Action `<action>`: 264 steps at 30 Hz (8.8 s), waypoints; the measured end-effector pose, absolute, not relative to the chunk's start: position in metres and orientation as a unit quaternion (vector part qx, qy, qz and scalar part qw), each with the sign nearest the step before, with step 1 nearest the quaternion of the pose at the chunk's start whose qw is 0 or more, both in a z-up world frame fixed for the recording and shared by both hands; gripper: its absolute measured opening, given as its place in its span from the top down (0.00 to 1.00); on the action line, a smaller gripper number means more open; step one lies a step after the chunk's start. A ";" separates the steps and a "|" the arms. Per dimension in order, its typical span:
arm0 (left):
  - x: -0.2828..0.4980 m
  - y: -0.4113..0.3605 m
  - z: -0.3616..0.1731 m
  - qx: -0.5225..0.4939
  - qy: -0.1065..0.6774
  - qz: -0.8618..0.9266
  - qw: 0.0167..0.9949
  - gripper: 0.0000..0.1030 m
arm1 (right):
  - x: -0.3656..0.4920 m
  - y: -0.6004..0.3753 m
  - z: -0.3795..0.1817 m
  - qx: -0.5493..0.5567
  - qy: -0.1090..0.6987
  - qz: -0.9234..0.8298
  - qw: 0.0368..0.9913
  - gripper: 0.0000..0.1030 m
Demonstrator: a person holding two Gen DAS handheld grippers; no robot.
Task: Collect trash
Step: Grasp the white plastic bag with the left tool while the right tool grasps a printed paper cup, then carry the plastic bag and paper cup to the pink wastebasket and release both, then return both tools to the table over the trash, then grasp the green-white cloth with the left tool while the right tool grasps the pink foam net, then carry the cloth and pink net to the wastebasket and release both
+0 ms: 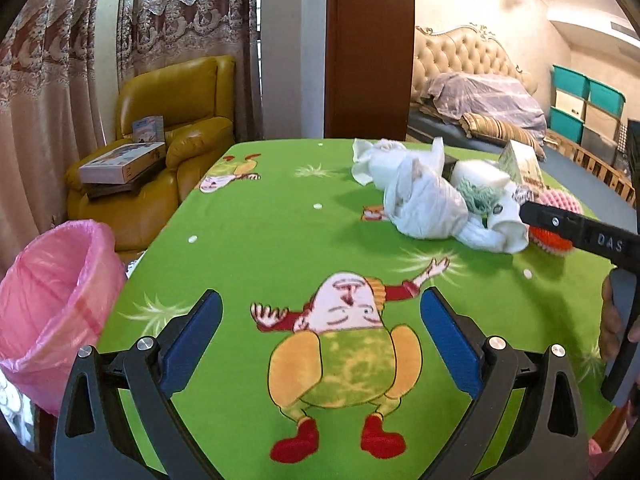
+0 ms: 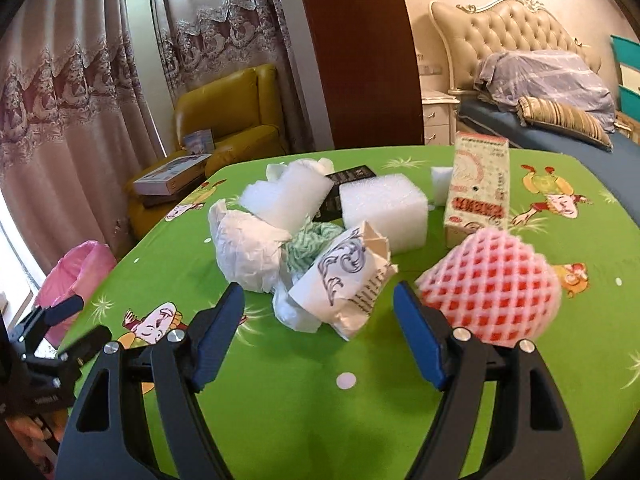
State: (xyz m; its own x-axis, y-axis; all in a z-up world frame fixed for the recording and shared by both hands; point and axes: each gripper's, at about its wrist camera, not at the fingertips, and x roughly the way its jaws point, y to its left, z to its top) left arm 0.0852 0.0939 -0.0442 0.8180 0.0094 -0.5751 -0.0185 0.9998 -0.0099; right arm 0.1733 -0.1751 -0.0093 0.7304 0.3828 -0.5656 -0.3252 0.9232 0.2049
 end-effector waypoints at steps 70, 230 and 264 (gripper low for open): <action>0.135 0.027 -0.043 -0.029 0.318 -0.041 0.947 0.64 | 0.092 -0.269 0.005 0.042 0.265 0.176 0.947 0.51; 0.202 -0.039 -0.049 -0.016 0.343 -0.077 0.936 0.21 | 0.132 -0.278 0.004 0.015 0.281 0.113 0.953 0.86; 0.124 -0.034 -0.039 0.047 0.291 -0.087 0.952 0.64 | 0.106 -0.254 0.003 0.019 0.281 0.131 0.950 0.86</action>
